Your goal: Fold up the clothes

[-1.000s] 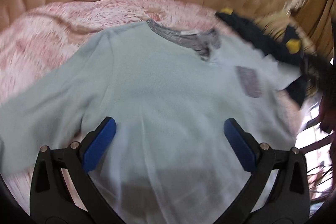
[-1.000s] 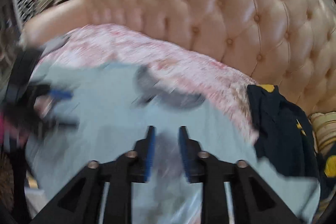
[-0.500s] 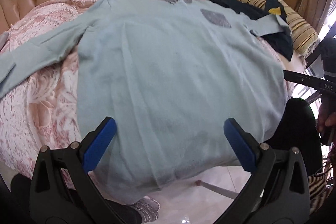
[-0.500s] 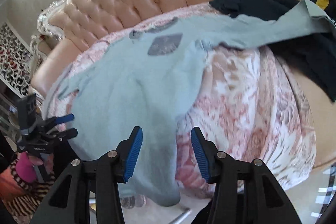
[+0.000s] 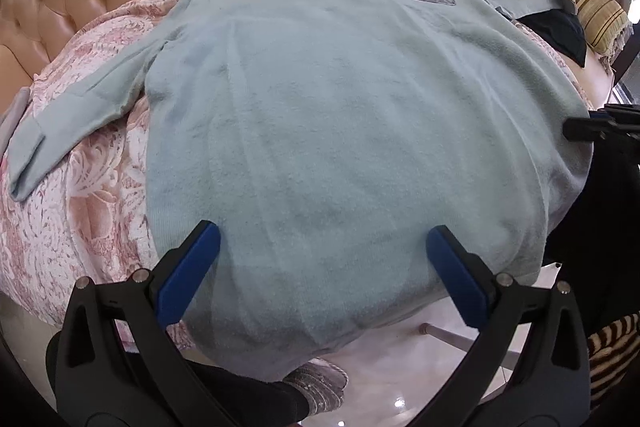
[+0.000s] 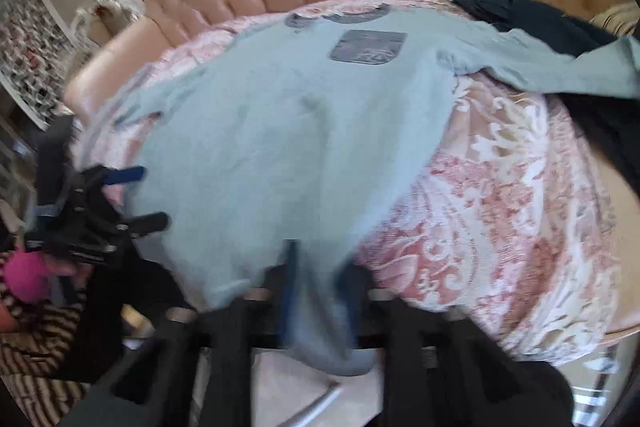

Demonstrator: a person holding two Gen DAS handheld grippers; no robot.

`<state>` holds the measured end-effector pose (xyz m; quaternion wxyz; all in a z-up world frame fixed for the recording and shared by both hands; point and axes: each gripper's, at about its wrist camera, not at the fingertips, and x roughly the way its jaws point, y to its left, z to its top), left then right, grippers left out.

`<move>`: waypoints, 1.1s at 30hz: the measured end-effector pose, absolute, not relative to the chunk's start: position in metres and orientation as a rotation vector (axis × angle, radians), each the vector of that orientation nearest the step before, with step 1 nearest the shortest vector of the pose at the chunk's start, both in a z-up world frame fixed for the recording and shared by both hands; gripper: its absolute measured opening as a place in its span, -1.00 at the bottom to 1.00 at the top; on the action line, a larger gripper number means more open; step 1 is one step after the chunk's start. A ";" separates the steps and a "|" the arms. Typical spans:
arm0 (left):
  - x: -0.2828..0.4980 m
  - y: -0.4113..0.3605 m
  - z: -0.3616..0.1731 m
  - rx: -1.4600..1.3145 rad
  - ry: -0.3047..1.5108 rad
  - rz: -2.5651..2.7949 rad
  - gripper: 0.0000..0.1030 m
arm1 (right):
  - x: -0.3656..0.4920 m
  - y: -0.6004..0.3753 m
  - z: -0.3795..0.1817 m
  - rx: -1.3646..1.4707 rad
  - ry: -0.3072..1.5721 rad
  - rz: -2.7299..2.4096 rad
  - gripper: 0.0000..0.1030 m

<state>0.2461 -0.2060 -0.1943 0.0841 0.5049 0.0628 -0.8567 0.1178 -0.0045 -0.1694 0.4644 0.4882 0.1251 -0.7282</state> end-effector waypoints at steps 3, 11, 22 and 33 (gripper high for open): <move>0.246 -0.208 -0.194 1.509 0.199 -2.558 1.00 | 0.120 0.000 -0.151 1.149 0.239 -1.787 -0.81; 0.245 -0.206 -0.194 1.526 0.187 -2.545 1.00 | 0.107 0.006 -0.181 1.354 0.288 -1.788 -0.78; 0.256 -0.204 -0.168 1.455 0.089 -2.541 1.00 | 0.183 -0.032 -0.116 0.925 0.597 -1.889 -0.01; 0.263 -0.230 -0.191 1.559 0.191 -2.435 1.00 | 0.226 -0.073 -0.173 1.075 0.747 -1.627 0.12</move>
